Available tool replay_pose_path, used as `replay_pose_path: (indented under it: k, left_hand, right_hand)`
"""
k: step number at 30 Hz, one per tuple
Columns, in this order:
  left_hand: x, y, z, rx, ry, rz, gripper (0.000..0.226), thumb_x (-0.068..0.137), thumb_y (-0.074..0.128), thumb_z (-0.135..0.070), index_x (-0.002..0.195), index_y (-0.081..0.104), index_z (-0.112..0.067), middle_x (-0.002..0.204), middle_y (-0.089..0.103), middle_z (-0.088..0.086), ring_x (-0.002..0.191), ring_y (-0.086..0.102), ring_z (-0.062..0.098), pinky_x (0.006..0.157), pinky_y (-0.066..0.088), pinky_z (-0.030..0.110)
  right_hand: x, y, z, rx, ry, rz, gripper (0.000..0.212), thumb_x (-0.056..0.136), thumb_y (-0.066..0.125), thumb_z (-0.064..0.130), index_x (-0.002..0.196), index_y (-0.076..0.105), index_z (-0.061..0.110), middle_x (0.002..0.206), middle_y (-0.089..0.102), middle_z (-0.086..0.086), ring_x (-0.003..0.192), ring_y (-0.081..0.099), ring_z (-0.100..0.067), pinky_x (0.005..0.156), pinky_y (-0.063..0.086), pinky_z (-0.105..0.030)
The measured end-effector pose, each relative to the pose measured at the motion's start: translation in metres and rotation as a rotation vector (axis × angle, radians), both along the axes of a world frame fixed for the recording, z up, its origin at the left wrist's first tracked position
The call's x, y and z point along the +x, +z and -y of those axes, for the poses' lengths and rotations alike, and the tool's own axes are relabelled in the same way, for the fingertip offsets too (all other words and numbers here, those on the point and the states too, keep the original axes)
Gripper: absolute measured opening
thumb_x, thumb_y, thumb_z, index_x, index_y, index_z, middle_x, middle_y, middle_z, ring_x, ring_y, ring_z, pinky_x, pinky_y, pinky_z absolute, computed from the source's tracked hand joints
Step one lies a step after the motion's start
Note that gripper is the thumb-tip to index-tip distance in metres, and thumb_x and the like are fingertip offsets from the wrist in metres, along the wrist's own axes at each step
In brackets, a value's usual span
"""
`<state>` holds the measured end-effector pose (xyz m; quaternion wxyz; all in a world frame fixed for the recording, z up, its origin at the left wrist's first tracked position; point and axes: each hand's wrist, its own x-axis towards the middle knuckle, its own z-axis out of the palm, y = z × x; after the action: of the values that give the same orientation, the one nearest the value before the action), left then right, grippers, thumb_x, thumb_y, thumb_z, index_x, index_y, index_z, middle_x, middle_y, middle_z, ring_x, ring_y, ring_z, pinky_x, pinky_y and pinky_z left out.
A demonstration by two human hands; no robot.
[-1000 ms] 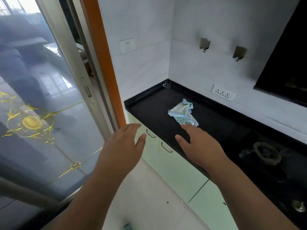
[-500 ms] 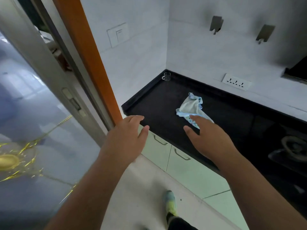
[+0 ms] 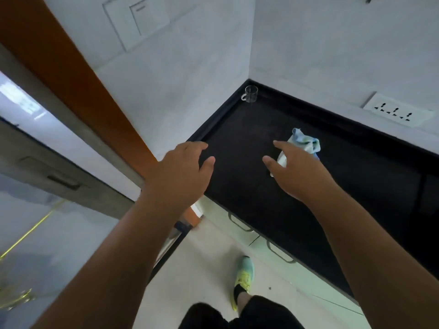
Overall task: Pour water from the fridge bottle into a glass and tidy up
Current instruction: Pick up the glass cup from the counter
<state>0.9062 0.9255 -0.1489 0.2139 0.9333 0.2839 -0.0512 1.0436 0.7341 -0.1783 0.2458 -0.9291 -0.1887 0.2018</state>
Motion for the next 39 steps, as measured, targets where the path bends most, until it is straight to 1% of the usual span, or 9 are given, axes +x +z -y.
replay_pose_path:
  k: [5,11,22,29,31,32,35,37,39]
  left_hand:
    - [0.070,-0.031,-0.037,-0.013,-0.042,0.024,0.051,0.106,0.044,-0.052,0.153,0.043,-0.030,0.156,0.050,0.001,0.139,0.052,0.025,0.116,0.044,0.047]
    - [0.153,-0.072,-0.071,-0.006,-0.091,0.051,0.048,0.107,0.047,-0.046,0.151,0.048,-0.028,0.153,0.053,0.002,0.134,0.056,0.026,0.112,0.046,0.044]
    - [0.296,-0.159,-0.113,-0.101,-0.173,0.073,0.052,0.106,0.049,-0.042,0.154,0.046,-0.022,0.153,0.053,0.002,0.135,0.055,0.022,0.094,0.039,0.030]
    - [0.364,-0.198,-0.129,-0.239,-0.149,0.117,0.055,0.104,0.054,-0.032,0.156,0.041,-0.016,0.126,0.061,-0.002,0.094,0.059,0.005,0.071,0.038,0.022]
    - [0.380,-0.214,-0.133,-0.331,-0.117,0.133,0.056,0.103,0.056,-0.031,0.155,0.041,-0.018,0.102,0.056,-0.014,0.071,0.046,-0.003,0.064,0.037,0.017]
    - [0.388,-0.221,-0.135,-0.375,-0.094,0.133,0.056,0.102,0.057,-0.030,0.154,0.041,-0.019,0.105,0.058,-0.013,0.069,0.042,-0.003,0.068,0.040,0.018]
    - [0.408,-0.238,-0.142,-0.444,-0.055,0.144,0.060,0.098,0.060,-0.030,0.153,0.040,-0.017,0.147,0.055,0.004,0.093,0.054,0.007,0.089,0.047,0.031]
    - [0.419,-0.247,-0.145,-0.481,-0.017,0.182,0.070,0.094,0.062,-0.032,0.157,0.036,-0.016,0.152,0.051,0.006,0.118,0.058,0.018,0.094,0.049,0.033]
    - [0.429,-0.253,-0.146,-0.500,0.008,0.211,0.068,0.090,0.062,-0.032,0.152,0.043,-0.013,0.144,0.058,0.009,0.118,0.063,0.022,0.080,0.050,0.029]
  right_hand:
    - [0.064,-0.024,-0.043,-0.050,0.005,0.006,0.064,0.102,0.052,0.053,0.159,0.035,0.029,0.137,0.061,-0.004,0.093,0.054,-0.014,0.084,0.039,-0.031]
    - [0.128,-0.068,-0.090,-0.059,0.006,0.039,0.068,0.102,0.053,0.052,0.160,0.033,0.025,0.156,0.049,-0.005,0.139,0.050,-0.027,0.108,0.041,-0.040]
    - [0.234,-0.142,-0.146,-0.030,-0.073,0.050,0.071,0.101,0.058,0.048,0.161,0.030,0.021,0.152,0.052,-0.007,0.140,0.049,-0.028,0.109,0.041,-0.040]
    - [0.293,-0.186,-0.176,0.027,-0.103,0.025,0.080,0.100,0.062,0.044,0.164,0.023,0.016,0.164,0.038,-0.009,0.148,0.041,-0.028,0.115,0.037,-0.037]
    - [0.306,-0.194,-0.184,0.050,-0.127,0.007,0.081,0.100,0.063,0.041,0.164,0.021,0.015,0.165,0.035,-0.009,0.149,0.039,-0.027,0.115,0.036,-0.036]
    - [0.312,-0.197,-0.187,0.064,-0.140,-0.001,0.081,0.100,0.064,0.040,0.164,0.022,0.015,0.165,0.036,-0.009,0.149,0.039,-0.027,0.115,0.036,-0.035]
    - [0.326,-0.202,-0.196,0.103,-0.152,-0.020,0.081,0.098,0.064,0.035,0.163,0.022,0.012,0.163,0.040,-0.011,0.146,0.043,-0.026,0.113,0.037,-0.033]
    - [0.330,-0.204,-0.201,0.131,-0.161,-0.036,0.074,0.099,0.063,0.032,0.159,0.028,0.008,0.157,0.047,-0.011,0.134,0.051,-0.021,0.102,0.041,-0.029]
    - [0.332,-0.205,-0.205,0.128,-0.158,-0.051,0.059,0.102,0.058,0.027,0.152,0.037,0.004,0.148,0.054,-0.012,0.118,0.054,-0.017,0.090,0.041,-0.026]
